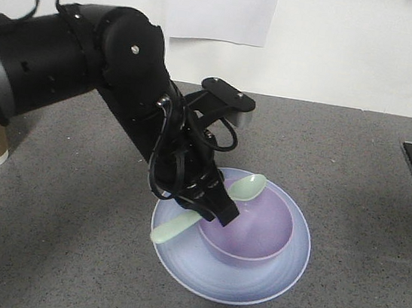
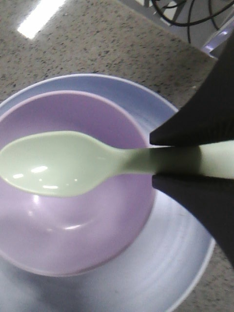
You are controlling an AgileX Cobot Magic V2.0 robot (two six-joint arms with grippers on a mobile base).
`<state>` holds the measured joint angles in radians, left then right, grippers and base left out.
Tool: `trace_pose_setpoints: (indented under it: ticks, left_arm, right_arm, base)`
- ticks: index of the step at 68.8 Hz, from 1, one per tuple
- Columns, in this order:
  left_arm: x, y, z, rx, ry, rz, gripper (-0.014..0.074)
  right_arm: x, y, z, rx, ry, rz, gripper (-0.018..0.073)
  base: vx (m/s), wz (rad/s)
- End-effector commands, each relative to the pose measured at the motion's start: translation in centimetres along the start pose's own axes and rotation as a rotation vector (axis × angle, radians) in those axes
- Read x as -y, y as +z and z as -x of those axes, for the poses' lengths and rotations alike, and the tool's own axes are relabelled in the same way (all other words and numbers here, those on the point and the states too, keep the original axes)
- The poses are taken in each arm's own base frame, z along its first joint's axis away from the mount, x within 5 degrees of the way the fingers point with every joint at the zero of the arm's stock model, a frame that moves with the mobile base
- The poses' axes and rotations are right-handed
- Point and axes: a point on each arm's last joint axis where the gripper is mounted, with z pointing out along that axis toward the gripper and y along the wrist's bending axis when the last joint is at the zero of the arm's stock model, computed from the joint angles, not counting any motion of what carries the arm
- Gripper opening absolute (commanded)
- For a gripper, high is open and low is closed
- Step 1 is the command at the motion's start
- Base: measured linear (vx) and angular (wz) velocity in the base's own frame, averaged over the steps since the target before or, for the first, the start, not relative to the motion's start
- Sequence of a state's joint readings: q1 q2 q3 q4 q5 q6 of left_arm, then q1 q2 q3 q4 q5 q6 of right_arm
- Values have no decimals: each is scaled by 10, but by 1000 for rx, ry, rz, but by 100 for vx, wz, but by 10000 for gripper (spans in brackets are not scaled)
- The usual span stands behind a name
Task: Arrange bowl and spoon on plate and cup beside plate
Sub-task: 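Swing the left gripper with the green spoon over the bowl and lower it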
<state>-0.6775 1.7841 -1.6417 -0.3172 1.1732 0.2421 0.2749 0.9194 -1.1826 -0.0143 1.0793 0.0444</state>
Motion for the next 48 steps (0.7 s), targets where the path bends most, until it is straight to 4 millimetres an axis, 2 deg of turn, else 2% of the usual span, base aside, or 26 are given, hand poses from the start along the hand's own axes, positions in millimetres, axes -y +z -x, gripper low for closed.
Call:
trace_pose_setpoints:
  ticks: [1, 21, 31, 32, 48]
  left_arm:
    - [13, -20, 10, 132, 23, -11, 1]
    - [10, -3, 15, 132, 18, -7, 8]
    - [9, -2, 19, 166, 14, 0, 24]
    - [9, -2, 20, 173, 14, 2, 64]
    - [9, -2, 19, 165, 13, 0, 137]
  right_arm:
    - [0, -7, 9, 82, -2, -2, 501]
    - [0, -7, 9, 80, -2, -2, 501]
    - [0, -7, 8, 74, -2, -3, 501]
    - [1, -7, 8, 70, -2, -3, 501]
    - [1, -7, 8, 71, -2, -3, 501]
  base:
    - [0, 0]
    - [0, 0]
    - [0, 0]
    - [0, 0]
    - [0, 0]
